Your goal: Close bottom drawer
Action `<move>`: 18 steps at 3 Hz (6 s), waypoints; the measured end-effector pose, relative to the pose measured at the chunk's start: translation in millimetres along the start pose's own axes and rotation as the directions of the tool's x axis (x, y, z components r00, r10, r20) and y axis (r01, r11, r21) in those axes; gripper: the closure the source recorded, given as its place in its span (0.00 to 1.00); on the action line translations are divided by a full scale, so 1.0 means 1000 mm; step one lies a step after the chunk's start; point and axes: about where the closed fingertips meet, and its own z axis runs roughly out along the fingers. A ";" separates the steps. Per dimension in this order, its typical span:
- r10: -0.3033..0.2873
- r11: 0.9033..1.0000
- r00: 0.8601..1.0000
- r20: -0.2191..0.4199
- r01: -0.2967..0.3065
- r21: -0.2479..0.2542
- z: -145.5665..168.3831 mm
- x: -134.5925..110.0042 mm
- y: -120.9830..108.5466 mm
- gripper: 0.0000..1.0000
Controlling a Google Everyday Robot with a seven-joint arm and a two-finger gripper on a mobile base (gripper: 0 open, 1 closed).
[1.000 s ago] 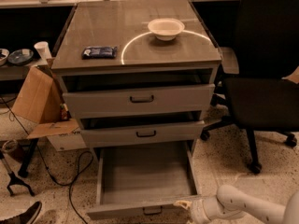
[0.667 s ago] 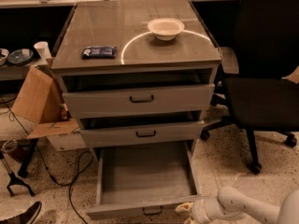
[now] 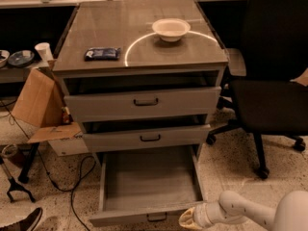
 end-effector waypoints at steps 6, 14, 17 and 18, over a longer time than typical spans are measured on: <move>0.053 0.995 0.984 -0.172 -0.036 0.098 0.062 -0.029 -0.068 0.00; 0.230 0.954 0.885 -0.404 -0.124 0.271 0.061 -0.010 -0.161 0.71; 0.199 0.943 0.896 -0.397 -0.064 0.328 0.051 0.015 -0.243 1.00; 0.199 0.943 0.896 -0.397 -0.064 0.328 0.051 0.015 -0.243 1.00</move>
Offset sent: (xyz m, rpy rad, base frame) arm 0.0485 0.0550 -0.0524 -0.1387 0.0165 -0.0249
